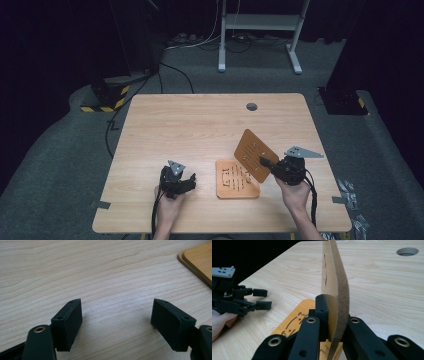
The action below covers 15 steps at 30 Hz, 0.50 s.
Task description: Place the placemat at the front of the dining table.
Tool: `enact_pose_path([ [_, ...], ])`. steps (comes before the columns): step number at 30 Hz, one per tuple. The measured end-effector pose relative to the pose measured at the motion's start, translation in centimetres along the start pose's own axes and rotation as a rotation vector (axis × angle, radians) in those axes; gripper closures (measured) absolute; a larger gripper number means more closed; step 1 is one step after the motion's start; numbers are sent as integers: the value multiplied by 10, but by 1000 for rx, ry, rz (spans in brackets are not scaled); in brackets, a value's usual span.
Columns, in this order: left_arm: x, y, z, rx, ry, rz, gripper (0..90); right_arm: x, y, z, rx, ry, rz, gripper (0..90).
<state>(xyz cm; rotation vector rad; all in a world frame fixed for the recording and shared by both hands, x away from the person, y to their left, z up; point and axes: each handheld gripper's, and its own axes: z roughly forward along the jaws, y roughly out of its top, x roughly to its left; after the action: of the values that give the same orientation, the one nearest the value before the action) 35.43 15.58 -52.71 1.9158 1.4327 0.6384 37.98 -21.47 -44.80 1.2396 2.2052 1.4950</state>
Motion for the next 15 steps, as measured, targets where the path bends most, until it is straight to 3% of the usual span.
enact_pose_path([
  [15,-1,0,0,-2,-3,0,249,-17,9,-9,-15,-58,2,864],
])
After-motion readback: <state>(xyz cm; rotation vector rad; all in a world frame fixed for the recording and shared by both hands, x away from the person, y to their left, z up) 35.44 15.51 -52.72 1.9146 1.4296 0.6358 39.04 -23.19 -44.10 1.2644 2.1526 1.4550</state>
